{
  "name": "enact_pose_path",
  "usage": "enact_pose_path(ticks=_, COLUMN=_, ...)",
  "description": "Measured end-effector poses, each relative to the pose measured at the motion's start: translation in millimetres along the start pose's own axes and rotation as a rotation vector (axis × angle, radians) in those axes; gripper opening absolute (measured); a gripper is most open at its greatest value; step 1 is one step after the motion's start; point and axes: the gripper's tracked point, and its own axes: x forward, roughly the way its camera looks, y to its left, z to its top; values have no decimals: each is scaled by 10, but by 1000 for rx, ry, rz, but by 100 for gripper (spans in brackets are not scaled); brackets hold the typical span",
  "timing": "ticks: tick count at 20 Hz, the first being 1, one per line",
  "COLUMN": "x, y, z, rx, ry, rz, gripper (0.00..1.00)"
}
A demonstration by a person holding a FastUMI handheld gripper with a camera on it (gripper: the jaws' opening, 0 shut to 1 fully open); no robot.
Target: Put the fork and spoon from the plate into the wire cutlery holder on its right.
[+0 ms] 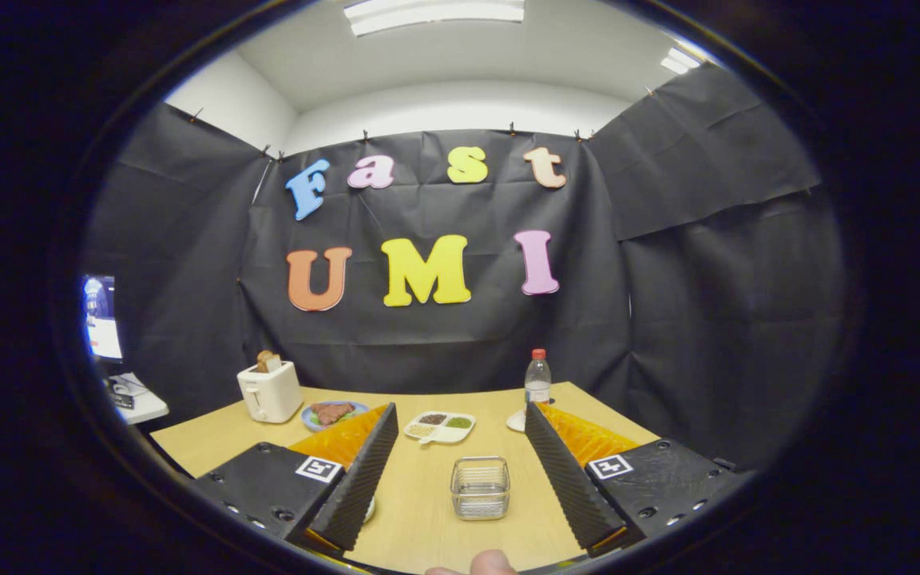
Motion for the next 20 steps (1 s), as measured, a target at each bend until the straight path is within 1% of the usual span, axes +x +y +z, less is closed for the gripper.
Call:
enact_pose_path(ticks=2, x=-31, y=150, z=15, rx=2, ry=0, rz=15, gripper=96)
enact_pose_path(ticks=5, x=-13, y=428, z=-34, rx=-14, ry=17, rz=58, gripper=96)
enact_pose_path(ticks=8, x=29, y=775, z=-149, rx=-46, ry=64, rz=119, gripper=96)
enact_pose_path(ticks=10, x=62, y=936, z=-206, rx=-49, ry=98, rz=144, gripper=95)
enact_pose_path(ticks=12, x=96, y=1098, z=-375, rx=-29, ry=172, rz=166, gripper=95)
enact_pose_path(ticks=16, x=147, y=1346, z=-719, rx=-6, ry=292, rz=172, gripper=96)
enact_pose_path(ticks=20, x=199, y=1568, z=-1098, rx=-21, ry=461, rz=197, gripper=96)
